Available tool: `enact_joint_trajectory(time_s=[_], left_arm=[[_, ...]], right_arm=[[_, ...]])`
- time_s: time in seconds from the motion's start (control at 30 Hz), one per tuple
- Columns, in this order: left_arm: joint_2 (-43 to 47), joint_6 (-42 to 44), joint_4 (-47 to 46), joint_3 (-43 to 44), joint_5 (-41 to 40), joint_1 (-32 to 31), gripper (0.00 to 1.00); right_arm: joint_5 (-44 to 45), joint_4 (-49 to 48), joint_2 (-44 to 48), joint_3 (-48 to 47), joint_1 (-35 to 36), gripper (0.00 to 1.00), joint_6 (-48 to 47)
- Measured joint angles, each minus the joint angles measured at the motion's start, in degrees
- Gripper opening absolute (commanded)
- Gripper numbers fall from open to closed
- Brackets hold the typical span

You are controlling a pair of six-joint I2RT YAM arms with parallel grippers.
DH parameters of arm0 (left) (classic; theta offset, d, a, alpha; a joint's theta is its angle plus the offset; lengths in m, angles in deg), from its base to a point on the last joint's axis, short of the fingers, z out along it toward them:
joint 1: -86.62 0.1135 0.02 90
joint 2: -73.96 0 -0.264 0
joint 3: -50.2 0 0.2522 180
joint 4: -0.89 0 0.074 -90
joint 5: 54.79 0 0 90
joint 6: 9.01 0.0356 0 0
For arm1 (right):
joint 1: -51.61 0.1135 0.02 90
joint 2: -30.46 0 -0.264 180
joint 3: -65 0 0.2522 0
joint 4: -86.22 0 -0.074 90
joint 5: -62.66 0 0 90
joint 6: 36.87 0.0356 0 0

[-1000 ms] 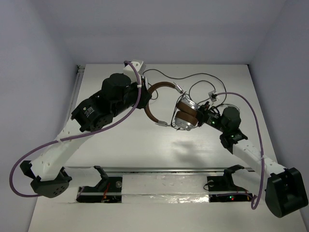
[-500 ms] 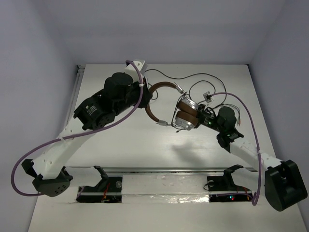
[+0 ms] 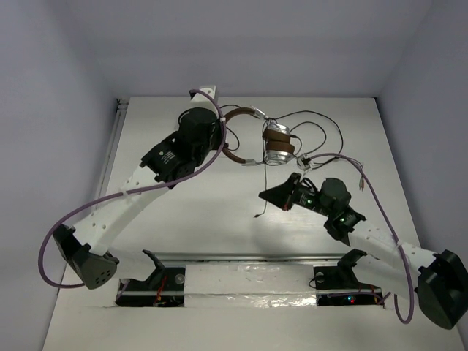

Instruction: Wrap the headphones

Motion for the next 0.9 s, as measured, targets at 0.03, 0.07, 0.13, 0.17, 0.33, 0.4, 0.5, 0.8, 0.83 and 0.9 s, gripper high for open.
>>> enact_joint_trajectory(time_s=[0.03,0.07,0.13,0.17,0.33,0.4,0.5,0.8,0.83,0.9], left_arm=[[-0.5,-0.39,-1.14,-0.96,-0.63,0.7,0.0],[-0.85,-0.76,-2.14,-1.81,-1.09,1.42,0.0],[-1.51,-1.53,-3.48,-2.93,-2.14,2.45,0.0],[-1.79,-1.88,-4.46,-3.48,-2.73,2.91,0.0],[-3.23,-4.07,-8.98,-5.84,-3.98,3.91,0.0],[-4.11,-4.96,-10.62,-6.69,-3.93,3.82,0.0],[-5.62,-6.43,-12.9,-8.31,-3.91,3.85,0.0],[-6.8,-8.92,-17.68,-17.11,-4.68,3.89,0.0],[-6.78,-9.25,-18.82,-18.51,-4.72,3.85,0.0],[-6.75,-9.99,-19.98,-21.14,-4.87,3.52,0.0]], right_arm=[[1.18,0.09,1.27,1.03,0.42,0.0,0.7],[2.19,0.15,2.45,2.05,0.76,0.0,1.4],[4.13,0.52,4.13,3.58,1.18,0.0,2.56],[4.85,0.57,4.7,4.2,1.31,0.0,3.21],[7.34,0.59,5.31,6.12,2.82,0.0,5.97],[7.91,0.44,4.96,6.23,3.56,0.0,6.82],[8.81,-0.22,4.09,6.21,5.14,0.0,8.0],[10.71,-0.33,4.68,5.66,9.44,0.0,11.21],[10.95,-0.33,5.16,5.46,9.49,0.0,11.63],[11.82,-0.31,6.03,4.74,9.49,0.0,12.52]])
